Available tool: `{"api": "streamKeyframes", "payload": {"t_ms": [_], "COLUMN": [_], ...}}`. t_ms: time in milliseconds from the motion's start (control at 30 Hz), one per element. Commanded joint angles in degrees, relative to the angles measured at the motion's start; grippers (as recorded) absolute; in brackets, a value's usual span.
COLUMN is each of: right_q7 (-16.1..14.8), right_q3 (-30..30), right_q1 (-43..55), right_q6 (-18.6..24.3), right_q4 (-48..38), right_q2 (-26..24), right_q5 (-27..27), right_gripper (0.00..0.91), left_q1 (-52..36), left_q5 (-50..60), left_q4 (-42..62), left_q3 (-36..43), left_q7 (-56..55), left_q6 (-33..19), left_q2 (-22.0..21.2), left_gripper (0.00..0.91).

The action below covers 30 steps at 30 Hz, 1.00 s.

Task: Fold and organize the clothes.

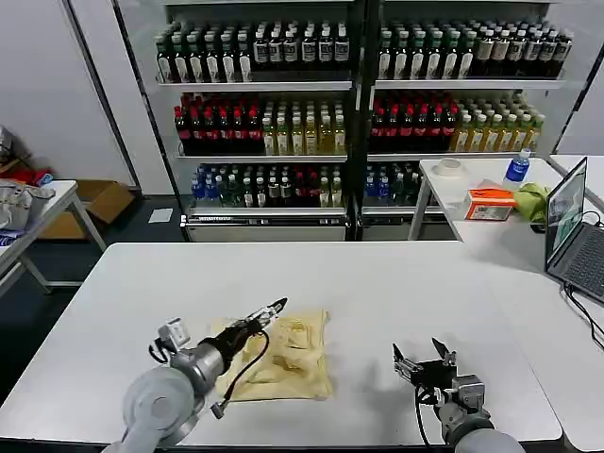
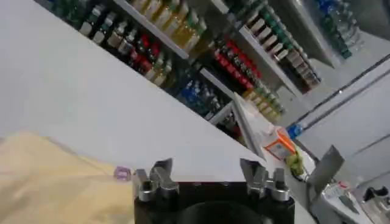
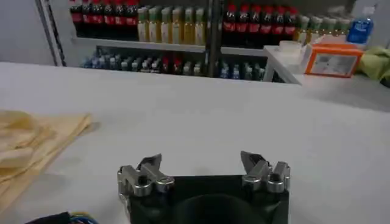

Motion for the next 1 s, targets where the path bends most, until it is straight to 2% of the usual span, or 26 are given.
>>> {"api": "streamKeyframes", "payload": {"t_ms": [33, 300, 433, 733, 767, 800, 833, 900, 933, 1000], "right_q7": [-0.07, -0.12, -0.16, -0.26, -0.26, -0.26, -0.27, -0.27, -0.27, -0.27], "right_q3": [-0.23, -0.13, 0.65, 2.00, 2.09, 2.10, 2.09, 2.04, 2.00, 1.97], "right_q1": [0.16, -0.07, -0.74, -1.81, -1.81, -1.79, -1.79, -1.66, -1.59, -1.45], "right_q6": [0.19, 0.30, 0.33, 0.47, 0.47, 0.45, 0.46, 0.45, 0.45, 0.43], "right_q4": [-0.12, 0.04, 0.41, 1.07, 1.09, 1.09, 1.08, 1.02, 0.99, 0.89], "right_q2": [0.11, 0.57, 0.64, -0.11, -0.18, -0.27, -0.32, -0.45, -0.47, -0.49], "right_q5": [-0.08, -0.22, -0.21, -0.02, 0.04, 0.08, 0.08, 0.13, 0.14, 0.23], "right_gripper": [0.907, 0.907, 0.907, 0.907, 0.907, 0.907, 0.907, 0.907, 0.907, 0.907], "left_q1": [13.14, 20.84, 19.51, 13.27, 12.90, 12.30, 11.73, 11.57, 11.59, 11.75], "left_q5": [8.02, 26.11, 31.59, 34.87, 34.97, 34.90, 34.74, 34.64, 34.62, 34.59], "left_q4": [-4.37, -10.87, -10.05, -2.39, -2.16, -2.00, -1.78, -1.92, -2.06, -2.17], "left_q3": [-11.01, -5.03, -0.93, 2.36, 2.47, 2.49, 2.47, 2.47, 2.51, 2.58], "left_q7": [1.38, 7.16, 9.66, 9.85, 9.69, 9.59, 9.49, 9.43, 9.43, 9.43], "left_q6": [0.83, 0.82, 0.69, -1.06, -1.16, -1.25, -1.67, -2.22, -2.71, -3.21], "left_q2": [5.54, 5.14, 4.50, 4.28, 4.28, 4.33, 4.39, 4.60, 4.73, 4.79], "left_gripper": [0.907, 0.907, 0.907, 0.907, 0.836, 0.645, 0.363, 0.111, 0.050, 0.020]}}
